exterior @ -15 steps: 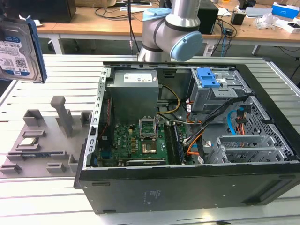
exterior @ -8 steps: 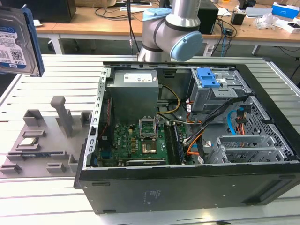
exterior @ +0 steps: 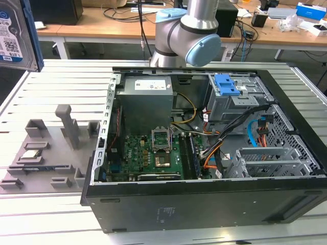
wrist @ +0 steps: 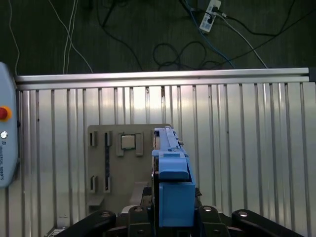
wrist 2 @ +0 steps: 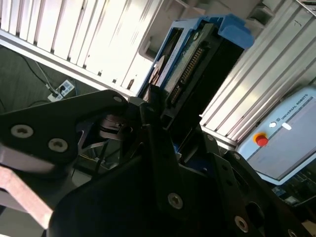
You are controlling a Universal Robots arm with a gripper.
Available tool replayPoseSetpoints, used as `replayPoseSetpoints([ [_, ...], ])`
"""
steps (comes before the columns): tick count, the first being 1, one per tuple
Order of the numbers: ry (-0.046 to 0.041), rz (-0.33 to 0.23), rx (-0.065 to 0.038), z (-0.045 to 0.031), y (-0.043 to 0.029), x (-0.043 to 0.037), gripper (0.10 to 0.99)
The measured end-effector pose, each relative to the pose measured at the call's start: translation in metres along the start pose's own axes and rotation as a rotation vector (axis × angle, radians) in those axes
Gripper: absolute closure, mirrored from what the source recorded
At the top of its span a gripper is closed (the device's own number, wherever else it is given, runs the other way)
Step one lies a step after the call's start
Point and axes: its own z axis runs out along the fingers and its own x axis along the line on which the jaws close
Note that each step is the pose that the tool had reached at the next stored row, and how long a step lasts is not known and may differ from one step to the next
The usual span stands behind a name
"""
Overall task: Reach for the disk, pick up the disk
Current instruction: 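Pick up the disk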
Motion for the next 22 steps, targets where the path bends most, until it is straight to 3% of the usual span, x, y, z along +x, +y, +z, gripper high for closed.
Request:
replayPoseSetpoints([
  [9,0.0000,0.000,-0.002,-0.0228,0.0002,0.0000,0.722],
  [16,0.0001,0.000,-0.005,-0.0472,0.0003,0.0000,0.722],
  [20,0.0001,0.000,-0.007,-0.0663,0.0005,0.0000,0.722],
  [22,0.0001,0.000,-0.007,-0.0709,0.0006,0.0000,0.722],
])
